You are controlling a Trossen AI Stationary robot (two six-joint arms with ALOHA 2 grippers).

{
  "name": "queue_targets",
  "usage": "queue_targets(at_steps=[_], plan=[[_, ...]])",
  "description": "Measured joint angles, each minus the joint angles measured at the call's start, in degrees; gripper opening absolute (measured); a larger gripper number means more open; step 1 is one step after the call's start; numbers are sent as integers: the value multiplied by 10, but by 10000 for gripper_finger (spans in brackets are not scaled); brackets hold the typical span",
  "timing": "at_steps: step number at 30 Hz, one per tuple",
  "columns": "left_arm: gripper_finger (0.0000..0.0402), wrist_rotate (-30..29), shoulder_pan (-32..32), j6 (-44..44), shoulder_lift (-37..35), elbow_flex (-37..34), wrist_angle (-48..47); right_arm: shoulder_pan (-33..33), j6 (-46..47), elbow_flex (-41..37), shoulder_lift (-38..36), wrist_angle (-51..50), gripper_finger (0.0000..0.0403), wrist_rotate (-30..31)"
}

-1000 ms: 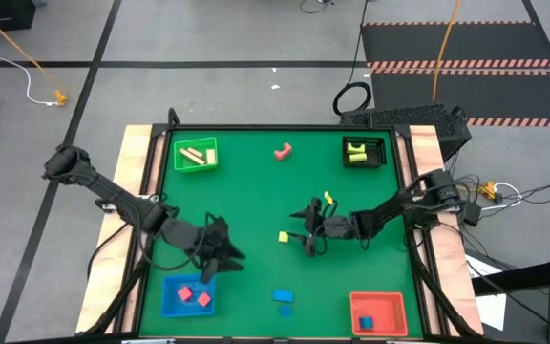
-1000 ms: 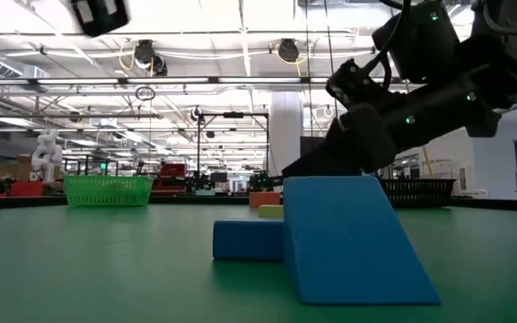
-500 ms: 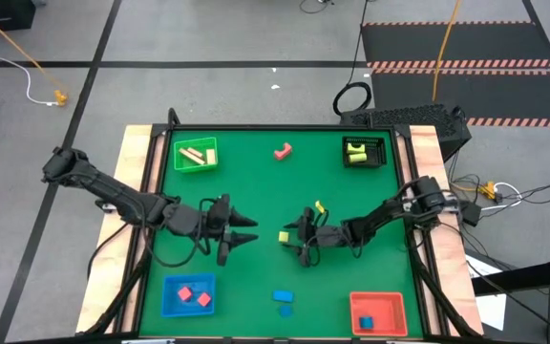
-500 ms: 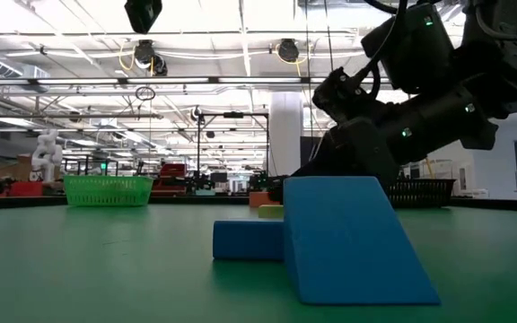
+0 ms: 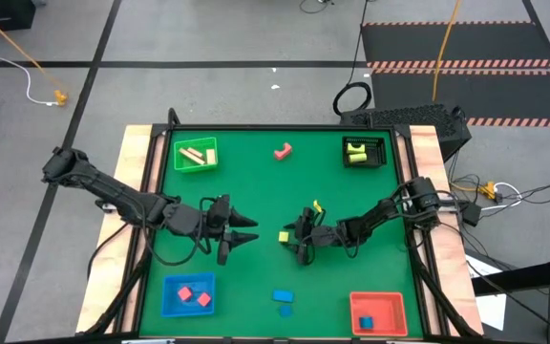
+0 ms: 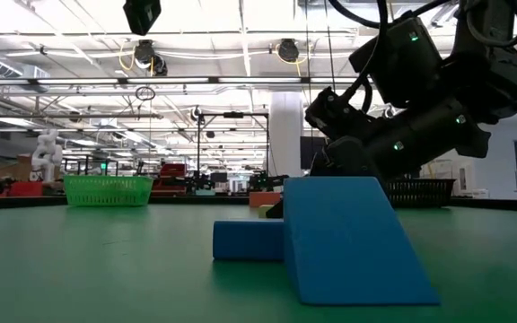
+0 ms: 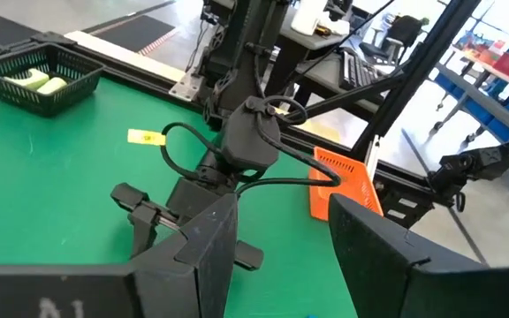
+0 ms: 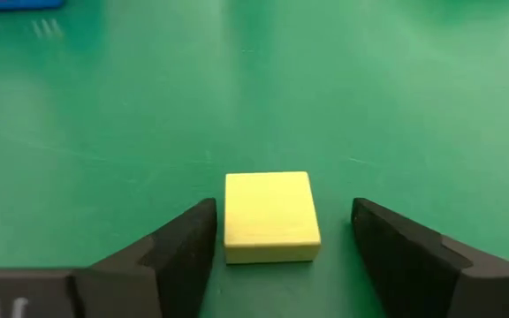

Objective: Sort & place blocks by color
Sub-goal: Put the green block into the black bin

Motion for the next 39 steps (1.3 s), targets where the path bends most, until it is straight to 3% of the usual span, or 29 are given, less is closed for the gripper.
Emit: queue_targets(at_steps=[9,17,25,32,39], plan=[[179,0,0,-19,0,0,0,0,10,0,-1,-6,122,-39],[179,-11,0,-24,0,0,0,-17,24,-3,-43,-34,120,-49],[179,-56,1,-24,0,0,-6,-63,-51,-2,-210,-185,119,-37],[179,-99,22,-23,0,0,-15,-124,-80,-2,-356,-351,119,19],[179,-127,65,-26,6,0,-61,-182,-122,-2,-444,-414,119,20]])
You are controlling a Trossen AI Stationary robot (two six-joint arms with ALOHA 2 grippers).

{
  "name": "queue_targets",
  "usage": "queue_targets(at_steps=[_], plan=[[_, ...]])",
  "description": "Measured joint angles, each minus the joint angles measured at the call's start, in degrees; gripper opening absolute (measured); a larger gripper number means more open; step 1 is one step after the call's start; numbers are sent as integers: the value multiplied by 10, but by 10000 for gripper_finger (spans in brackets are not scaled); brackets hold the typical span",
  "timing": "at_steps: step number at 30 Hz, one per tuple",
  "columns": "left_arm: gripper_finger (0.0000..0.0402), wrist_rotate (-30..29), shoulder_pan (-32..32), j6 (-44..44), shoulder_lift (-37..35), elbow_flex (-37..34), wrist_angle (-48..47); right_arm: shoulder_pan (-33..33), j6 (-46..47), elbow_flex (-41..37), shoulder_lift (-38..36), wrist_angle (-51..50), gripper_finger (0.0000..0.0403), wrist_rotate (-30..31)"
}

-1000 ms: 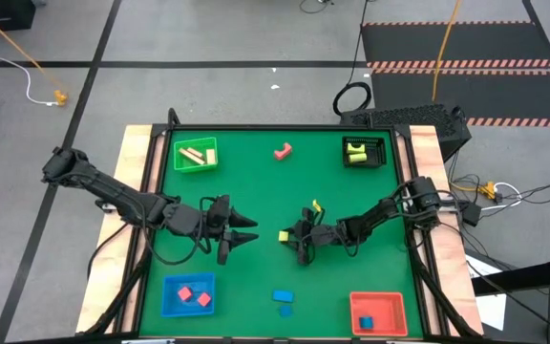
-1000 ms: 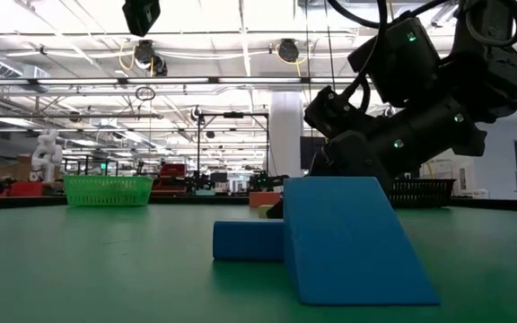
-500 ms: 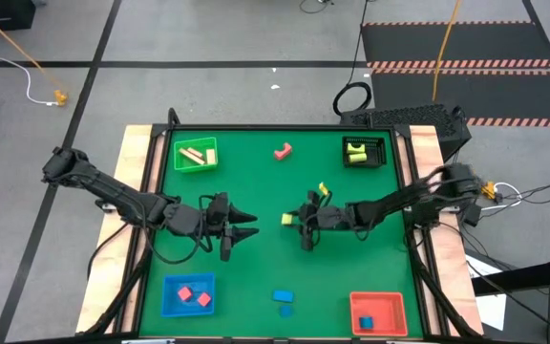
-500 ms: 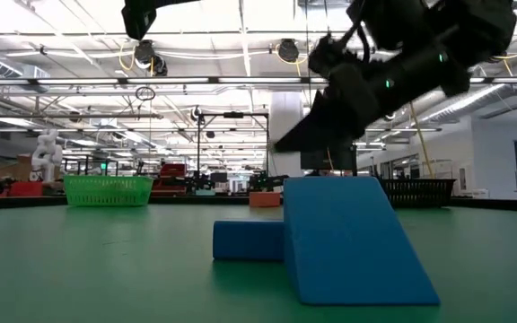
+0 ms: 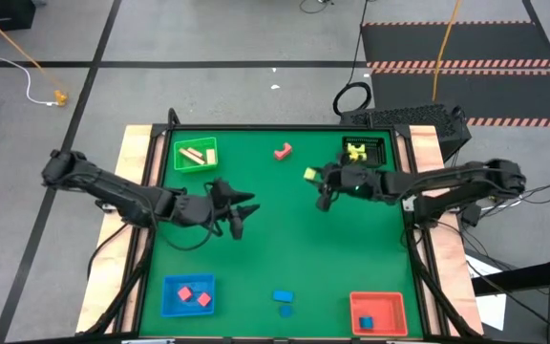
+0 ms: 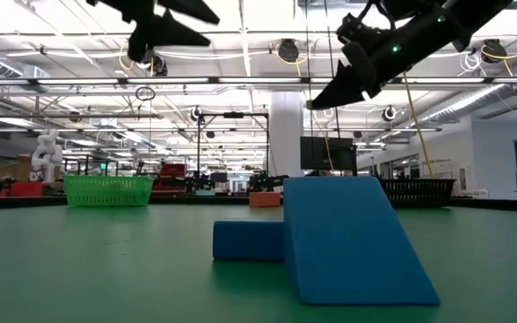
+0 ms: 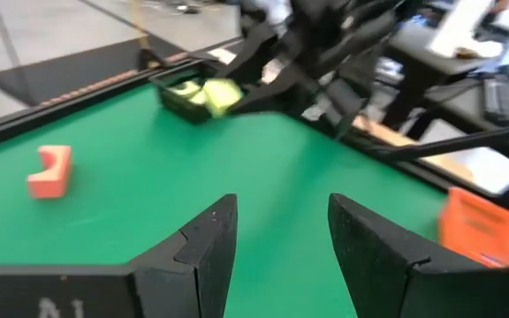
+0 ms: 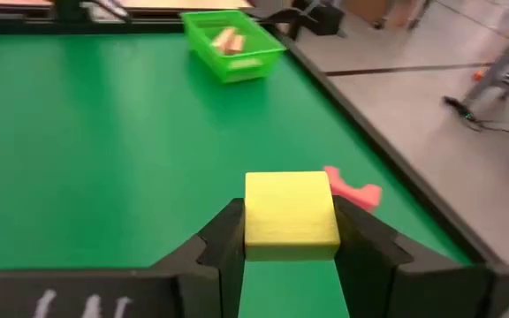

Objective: Sort & place blocks by color
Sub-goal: Put the green block into the black bin

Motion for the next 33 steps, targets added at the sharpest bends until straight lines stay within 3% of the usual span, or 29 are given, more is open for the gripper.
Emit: queue_targets(at_steps=[8,16,26,33], plan=[[179,-4,48,0,38,0,-4,-75,19,0,-25,-63,119,5],[179,-4,96,-46,79,0,-1,-163,113,-1,-24,-163,119,91],[179,-4,131,-10,80,0,14,-281,220,-1,-24,-250,147,85],[179,-4,154,9,79,0,20,-310,223,-1,-24,-266,142,27]])
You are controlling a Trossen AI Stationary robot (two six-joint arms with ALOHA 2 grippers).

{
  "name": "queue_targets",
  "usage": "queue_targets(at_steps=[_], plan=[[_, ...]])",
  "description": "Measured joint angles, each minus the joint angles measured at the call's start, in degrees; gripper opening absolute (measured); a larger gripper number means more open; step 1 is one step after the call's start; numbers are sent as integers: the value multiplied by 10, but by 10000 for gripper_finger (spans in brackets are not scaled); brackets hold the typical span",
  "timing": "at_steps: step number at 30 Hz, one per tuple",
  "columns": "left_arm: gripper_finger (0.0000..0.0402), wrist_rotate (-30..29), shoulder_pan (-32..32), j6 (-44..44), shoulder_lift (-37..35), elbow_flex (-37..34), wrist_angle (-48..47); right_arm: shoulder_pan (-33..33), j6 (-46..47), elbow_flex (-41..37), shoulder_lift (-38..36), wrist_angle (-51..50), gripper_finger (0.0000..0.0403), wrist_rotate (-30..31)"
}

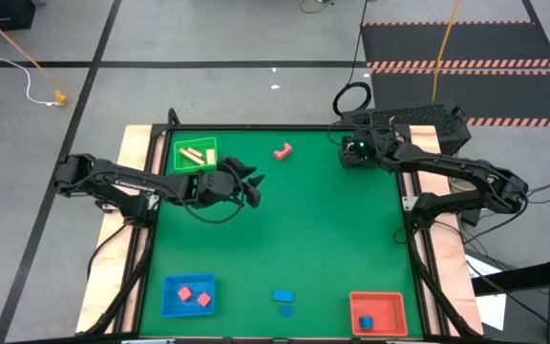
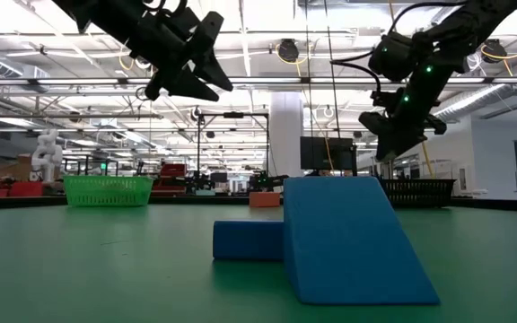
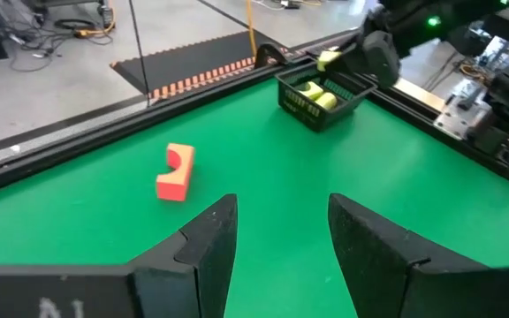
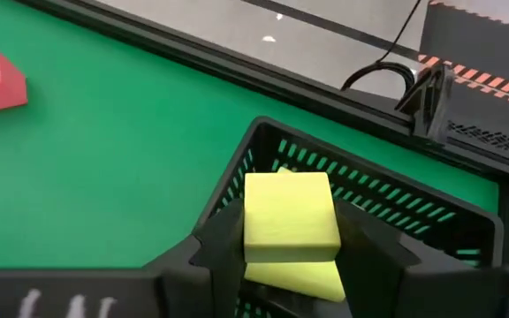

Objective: Sort & place blocks by color
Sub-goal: Put the green block into the black bin, then put the orange block into the blue bin

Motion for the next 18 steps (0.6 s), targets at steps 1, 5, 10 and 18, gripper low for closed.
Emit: queue_targets(at_steps=[1,5,10,18], plan=[[179,0,4,0,0,0,1,0,-3,-1,0,1,147,0],[179,0,20,9,0,0,0,0,-11,-12,0,4,184,-2],[179,3,48,80,0,0,6,1,-16,-25,0,3,231,-2],[179,116,106,151,36,1,40,18,-88,-25,0,122,253,-98]])
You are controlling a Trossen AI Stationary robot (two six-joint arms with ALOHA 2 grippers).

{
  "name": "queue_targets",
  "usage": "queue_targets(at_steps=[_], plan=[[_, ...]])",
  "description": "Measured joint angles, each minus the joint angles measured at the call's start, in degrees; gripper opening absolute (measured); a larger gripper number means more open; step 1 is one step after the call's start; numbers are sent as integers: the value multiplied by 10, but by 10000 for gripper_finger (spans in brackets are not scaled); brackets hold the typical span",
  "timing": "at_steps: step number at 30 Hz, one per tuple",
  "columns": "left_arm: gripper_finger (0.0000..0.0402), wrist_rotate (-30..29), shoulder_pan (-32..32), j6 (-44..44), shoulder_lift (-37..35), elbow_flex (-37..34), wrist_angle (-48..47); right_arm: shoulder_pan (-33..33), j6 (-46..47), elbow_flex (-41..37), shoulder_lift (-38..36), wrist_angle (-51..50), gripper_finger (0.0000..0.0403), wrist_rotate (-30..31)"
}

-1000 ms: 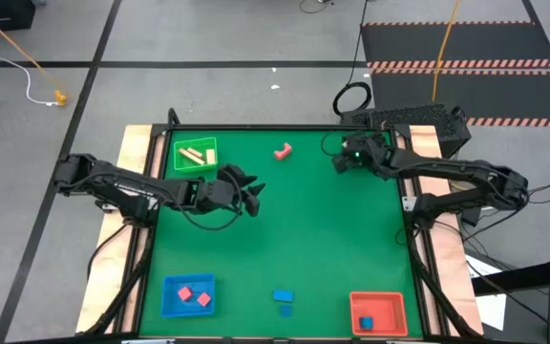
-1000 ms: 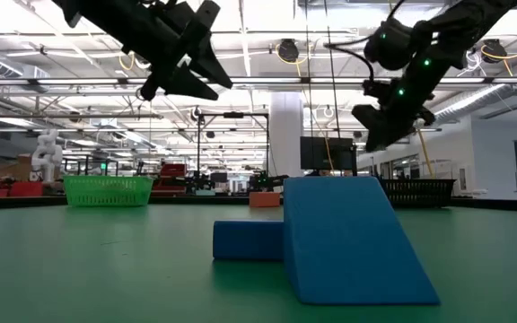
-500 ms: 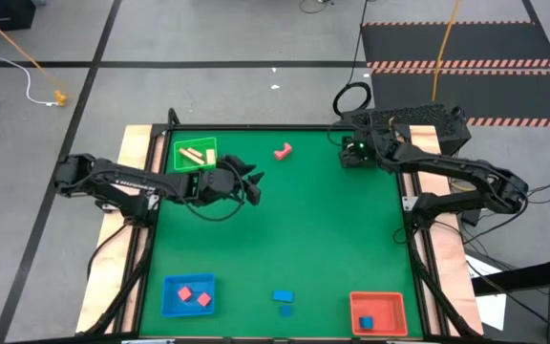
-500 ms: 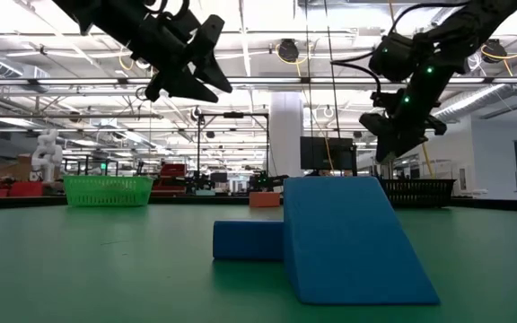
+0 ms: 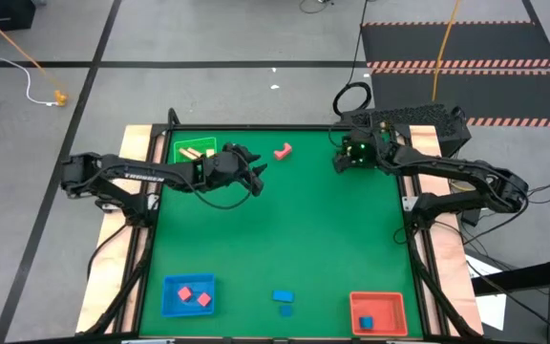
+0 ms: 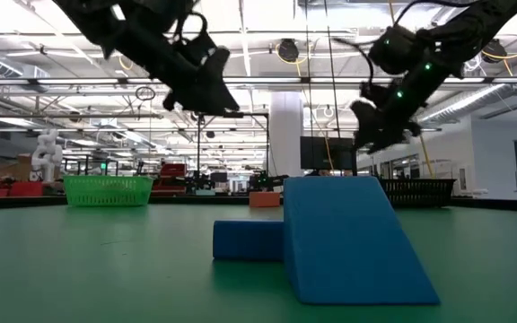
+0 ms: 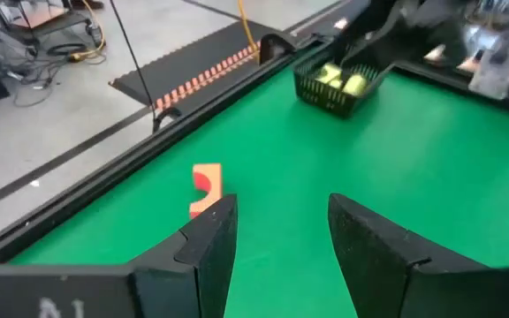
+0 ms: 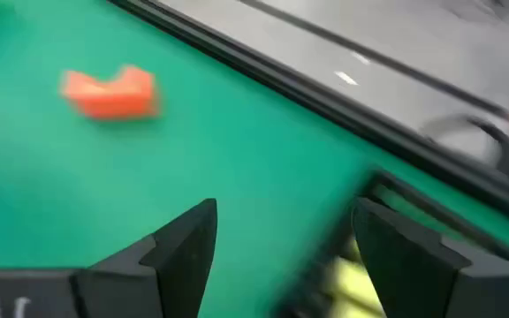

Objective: Sort & place blocks by color
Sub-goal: Put the orange block into the blue bin

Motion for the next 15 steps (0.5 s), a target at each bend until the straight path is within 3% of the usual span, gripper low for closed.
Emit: queue_targets(at_steps=[3,8,15], plan=[[179,4,12,27,33,-1,39,13,-32,0,0,66,248,-47],[179,5,19,56,83,0,106,34,-75,0,1,135,243,-67],[179,5,-3,80,110,-1,106,70,-172,0,60,254,242,-120]])
